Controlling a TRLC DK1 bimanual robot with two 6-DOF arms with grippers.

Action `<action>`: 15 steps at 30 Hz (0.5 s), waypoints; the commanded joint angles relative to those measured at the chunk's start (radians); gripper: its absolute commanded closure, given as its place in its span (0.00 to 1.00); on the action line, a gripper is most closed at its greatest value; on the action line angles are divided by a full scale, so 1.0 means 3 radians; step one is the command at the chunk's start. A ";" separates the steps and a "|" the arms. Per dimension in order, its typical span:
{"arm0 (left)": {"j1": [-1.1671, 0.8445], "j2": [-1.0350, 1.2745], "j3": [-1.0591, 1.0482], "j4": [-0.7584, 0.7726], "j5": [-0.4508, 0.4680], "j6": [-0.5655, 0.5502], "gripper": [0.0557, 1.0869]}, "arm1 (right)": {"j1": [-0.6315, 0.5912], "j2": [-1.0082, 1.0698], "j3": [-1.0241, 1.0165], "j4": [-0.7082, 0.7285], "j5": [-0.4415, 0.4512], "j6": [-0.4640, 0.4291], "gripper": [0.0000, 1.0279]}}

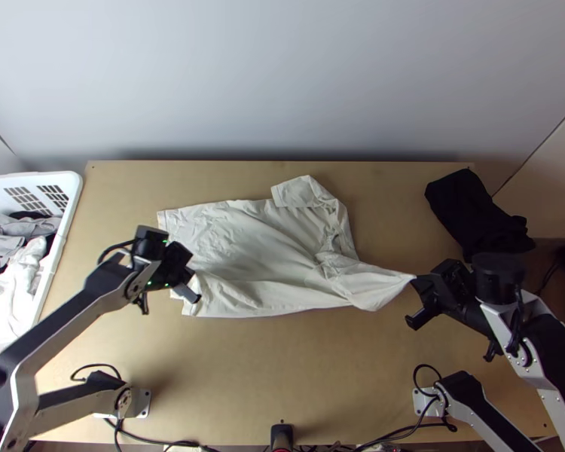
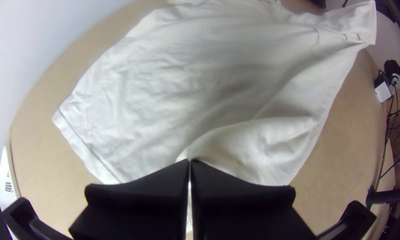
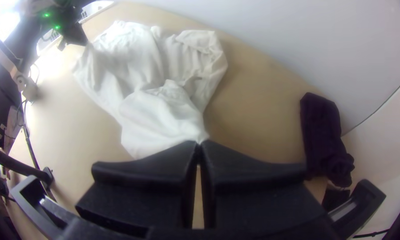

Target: Fold the t-shirt

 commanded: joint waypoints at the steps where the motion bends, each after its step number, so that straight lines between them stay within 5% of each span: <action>1: -0.0032 0.0811 0.0168 0.0475 -0.0001 0.0028 0.95 | -0.0036 0.0025 -0.0206 0.0112 -0.0003 0.0038 0.97; 9: 0.0116 0.1072 0.0613 0.0368 0.0004 -0.0186 0.34 | -0.0030 0.0097 -0.0262 0.0153 0.0003 0.0069 0.97; 15: 0.0285 0.0780 0.0853 -0.0277 0.0152 -0.0197 0.29 | -0.0030 0.0138 -0.0262 0.0199 0.0008 0.0069 0.97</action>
